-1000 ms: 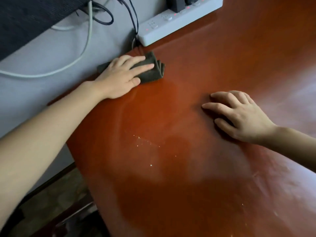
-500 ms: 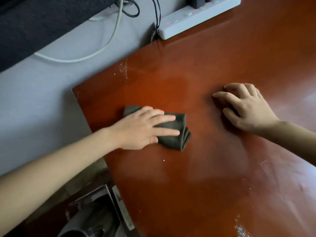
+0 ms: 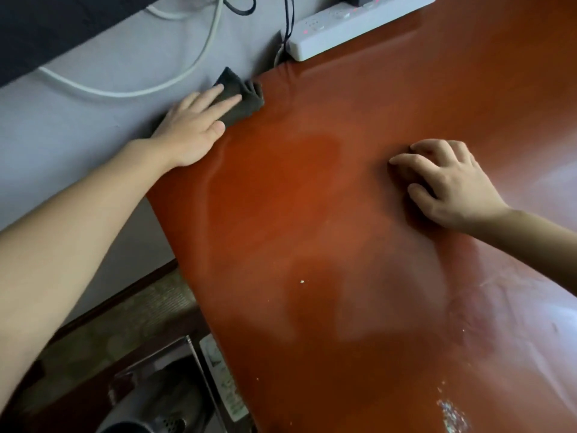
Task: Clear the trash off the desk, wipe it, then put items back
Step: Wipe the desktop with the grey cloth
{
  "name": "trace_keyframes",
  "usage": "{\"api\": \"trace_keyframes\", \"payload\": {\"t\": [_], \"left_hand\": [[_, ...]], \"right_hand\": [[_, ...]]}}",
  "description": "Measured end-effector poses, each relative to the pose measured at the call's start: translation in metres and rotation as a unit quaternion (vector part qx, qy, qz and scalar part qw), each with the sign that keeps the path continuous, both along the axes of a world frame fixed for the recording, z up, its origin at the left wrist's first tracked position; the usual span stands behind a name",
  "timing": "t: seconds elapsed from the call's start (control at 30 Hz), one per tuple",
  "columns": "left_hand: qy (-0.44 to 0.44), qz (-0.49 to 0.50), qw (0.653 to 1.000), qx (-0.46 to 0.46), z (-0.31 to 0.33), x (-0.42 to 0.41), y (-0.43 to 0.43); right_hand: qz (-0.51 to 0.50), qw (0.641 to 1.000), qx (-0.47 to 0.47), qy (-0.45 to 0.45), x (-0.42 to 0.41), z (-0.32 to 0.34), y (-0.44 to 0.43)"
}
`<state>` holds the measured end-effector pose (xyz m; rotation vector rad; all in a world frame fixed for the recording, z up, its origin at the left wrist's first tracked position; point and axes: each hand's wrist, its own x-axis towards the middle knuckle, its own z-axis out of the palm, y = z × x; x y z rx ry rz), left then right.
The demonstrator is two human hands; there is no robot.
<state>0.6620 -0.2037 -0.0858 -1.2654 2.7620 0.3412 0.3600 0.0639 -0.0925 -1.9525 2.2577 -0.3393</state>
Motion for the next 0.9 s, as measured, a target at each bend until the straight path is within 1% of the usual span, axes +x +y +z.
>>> {"api": "trace_keyframes", "payload": {"t": [0.07,0.17,0.27,0.37,0.4,0.47,0.5,0.57,0.67,0.77,0.83,0.9], "left_hand": [[-0.017,-0.046,0.999,-0.001,0.001,0.017,0.021],[-0.037,-0.114,0.993,0.015,0.005,0.042,0.062],[-0.056,-0.212,0.975,0.034,0.004,0.077,0.118],[-0.080,-0.330,0.941,0.002,-0.003,0.115,0.173],[-0.086,-0.355,0.931,-0.011,-0.006,0.123,0.181],[-0.079,-0.376,0.923,-0.024,-0.007,0.128,0.173],[-0.071,-0.373,0.924,-0.035,-0.008,0.127,0.160],[-0.057,-0.324,0.943,-0.046,-0.007,0.120,0.120],[-0.064,-0.205,0.976,-0.045,-0.002,0.107,0.048],[-0.044,-0.095,0.994,-0.037,-0.003,0.098,-0.007],[-0.021,-0.032,0.999,-0.004,-0.004,0.093,-0.023],[-0.003,-0.025,1.000,0.011,-0.004,0.091,-0.020]], "right_hand": [[0.016,1.000,0.003,0.002,0.007,0.000,0.001],[0.122,0.992,0.012,0.031,0.027,-0.001,0.004],[0.223,0.973,0.013,0.052,0.045,-0.001,0.006],[0.262,0.963,0.009,0.057,0.051,-0.002,0.008],[0.267,0.962,0.006,0.055,0.051,-0.003,0.008],[0.270,0.961,0.006,0.053,0.050,-0.006,0.009],[0.270,0.961,0.006,0.052,0.050,-0.006,0.009],[0.270,0.962,0.000,0.050,0.050,-0.007,0.008],[0.268,0.963,-0.012,0.042,0.049,-0.010,0.007],[0.273,0.961,-0.019,0.037,0.048,-0.012,0.007],[0.282,0.959,-0.020,0.034,0.048,-0.012,0.005],[0.285,0.958,-0.024,0.033,0.047,-0.011,0.003]]}}
